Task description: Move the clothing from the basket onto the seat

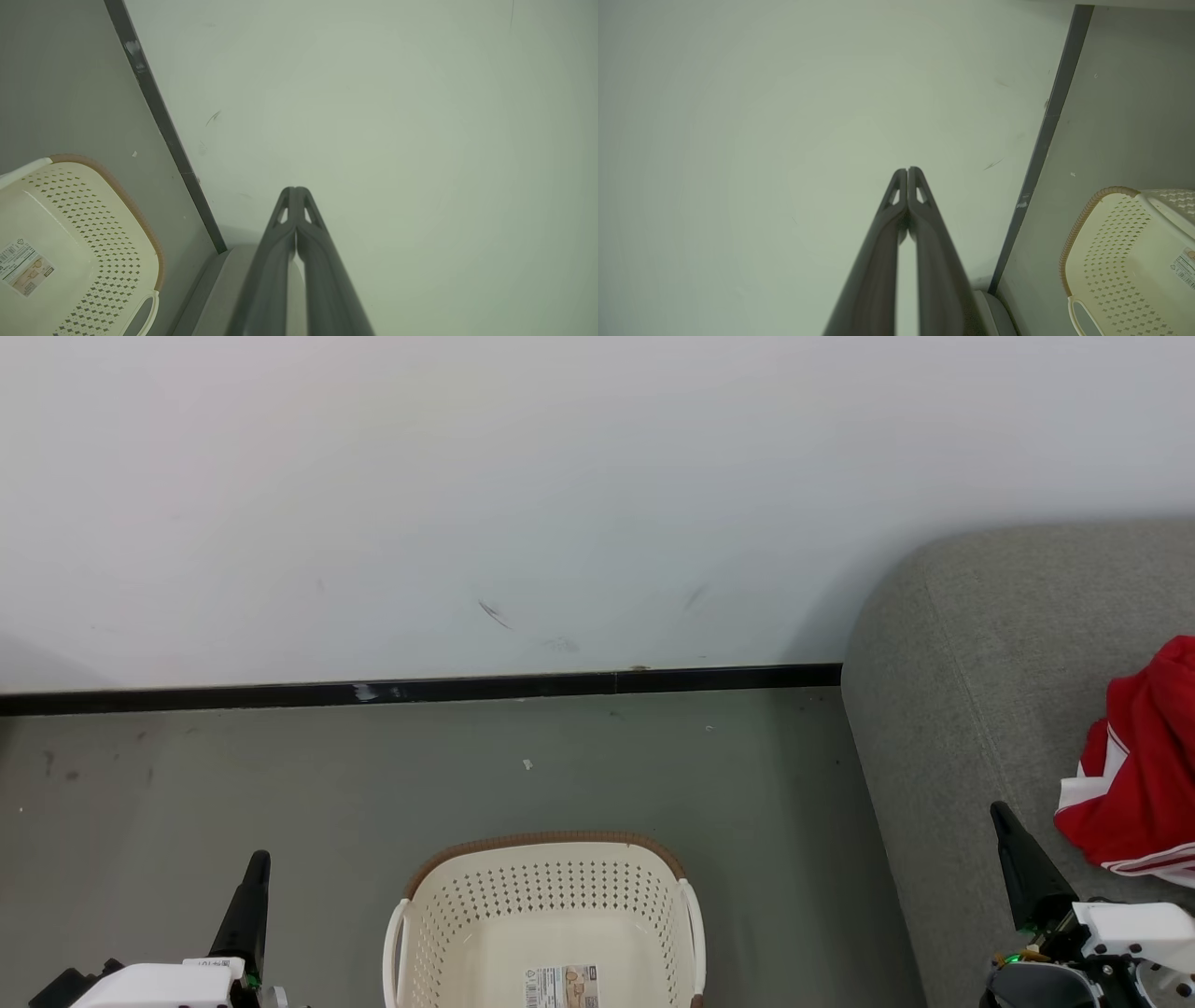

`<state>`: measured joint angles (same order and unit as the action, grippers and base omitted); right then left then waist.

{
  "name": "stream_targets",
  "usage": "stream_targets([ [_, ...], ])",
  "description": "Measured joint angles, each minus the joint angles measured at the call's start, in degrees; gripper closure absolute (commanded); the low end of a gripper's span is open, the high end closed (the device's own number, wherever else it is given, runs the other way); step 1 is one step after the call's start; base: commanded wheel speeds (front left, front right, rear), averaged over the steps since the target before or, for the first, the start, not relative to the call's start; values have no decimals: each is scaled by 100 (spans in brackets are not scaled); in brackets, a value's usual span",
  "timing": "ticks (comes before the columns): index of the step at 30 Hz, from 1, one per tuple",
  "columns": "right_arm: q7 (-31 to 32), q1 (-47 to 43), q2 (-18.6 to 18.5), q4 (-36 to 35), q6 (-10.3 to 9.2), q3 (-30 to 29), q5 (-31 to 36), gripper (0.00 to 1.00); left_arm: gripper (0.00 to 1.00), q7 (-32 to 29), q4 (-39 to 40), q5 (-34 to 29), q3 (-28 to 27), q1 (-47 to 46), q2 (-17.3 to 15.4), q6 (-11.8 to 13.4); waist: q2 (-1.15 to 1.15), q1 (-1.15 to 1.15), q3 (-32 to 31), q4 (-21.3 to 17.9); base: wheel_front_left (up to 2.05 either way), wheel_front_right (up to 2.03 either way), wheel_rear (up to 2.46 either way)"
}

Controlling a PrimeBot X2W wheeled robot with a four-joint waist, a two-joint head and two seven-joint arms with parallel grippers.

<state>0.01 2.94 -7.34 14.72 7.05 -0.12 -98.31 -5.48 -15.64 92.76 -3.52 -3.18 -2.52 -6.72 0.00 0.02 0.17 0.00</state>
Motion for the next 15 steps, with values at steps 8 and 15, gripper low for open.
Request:
stream_targets([
  [8, 9, 0, 2, 3, 0, -20, 0, 100, 100, 0, -10, 0, -1, -2, 0, -5, 0, 0, 0, 0, 0, 0, 0],
  [15, 34, 1, 5, 4, 0, -26, 7, 100, 100, 0, -14, 0, -2, -4, 0, -7, 0, 0, 0, 0, 0, 0, 0],
])
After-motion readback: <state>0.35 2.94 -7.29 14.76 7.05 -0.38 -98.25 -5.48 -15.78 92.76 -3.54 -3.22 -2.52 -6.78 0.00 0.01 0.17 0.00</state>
